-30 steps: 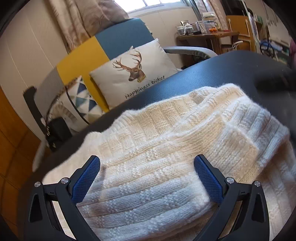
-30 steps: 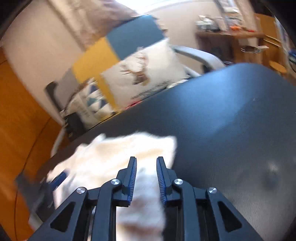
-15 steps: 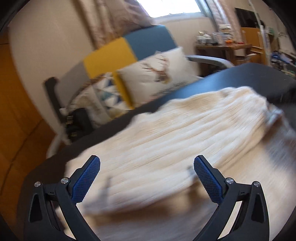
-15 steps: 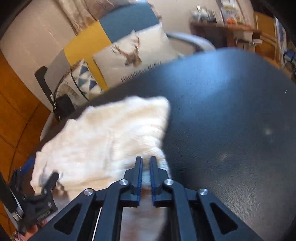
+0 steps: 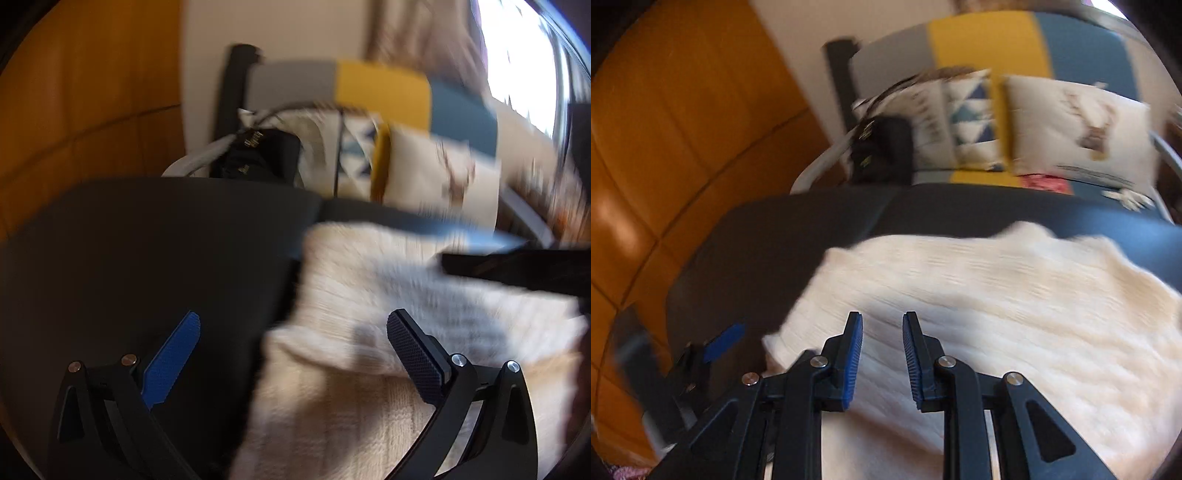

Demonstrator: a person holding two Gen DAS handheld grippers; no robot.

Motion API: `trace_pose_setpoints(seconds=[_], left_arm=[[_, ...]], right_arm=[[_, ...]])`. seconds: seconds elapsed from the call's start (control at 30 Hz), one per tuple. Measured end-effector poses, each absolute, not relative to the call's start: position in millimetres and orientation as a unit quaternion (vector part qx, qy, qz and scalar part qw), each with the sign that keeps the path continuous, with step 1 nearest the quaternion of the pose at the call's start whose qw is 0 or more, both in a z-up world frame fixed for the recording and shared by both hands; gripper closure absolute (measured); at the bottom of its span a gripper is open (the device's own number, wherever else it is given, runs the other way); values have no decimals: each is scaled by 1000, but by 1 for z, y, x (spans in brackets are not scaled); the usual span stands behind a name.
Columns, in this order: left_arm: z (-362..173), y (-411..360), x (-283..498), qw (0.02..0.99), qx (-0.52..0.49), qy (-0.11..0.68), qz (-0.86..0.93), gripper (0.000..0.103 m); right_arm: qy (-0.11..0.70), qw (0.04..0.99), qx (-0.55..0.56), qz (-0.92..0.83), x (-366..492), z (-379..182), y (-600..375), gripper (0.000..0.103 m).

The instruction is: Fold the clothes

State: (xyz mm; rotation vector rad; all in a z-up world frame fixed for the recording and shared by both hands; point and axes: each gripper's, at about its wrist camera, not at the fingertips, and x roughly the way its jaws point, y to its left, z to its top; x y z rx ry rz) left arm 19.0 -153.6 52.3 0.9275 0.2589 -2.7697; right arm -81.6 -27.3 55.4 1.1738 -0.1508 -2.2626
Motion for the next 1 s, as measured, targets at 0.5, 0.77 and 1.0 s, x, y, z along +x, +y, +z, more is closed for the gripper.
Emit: trace_pose_setpoints(seconds=[0.5, 0.77, 1.0], left_arm=[[37, -221, 58, 143, 279, 255, -915, 2], [37, -226, 57, 137, 281, 262, -913, 2], [41, -217, 56, 141, 274, 238, -921, 2]], right_arm=[[118, 315, 457, -824, -111, 16, -159, 80], [4, 376, 439, -816, -114, 40, -119, 79], [62, 362, 497, -787, -111, 20, -110, 79]])
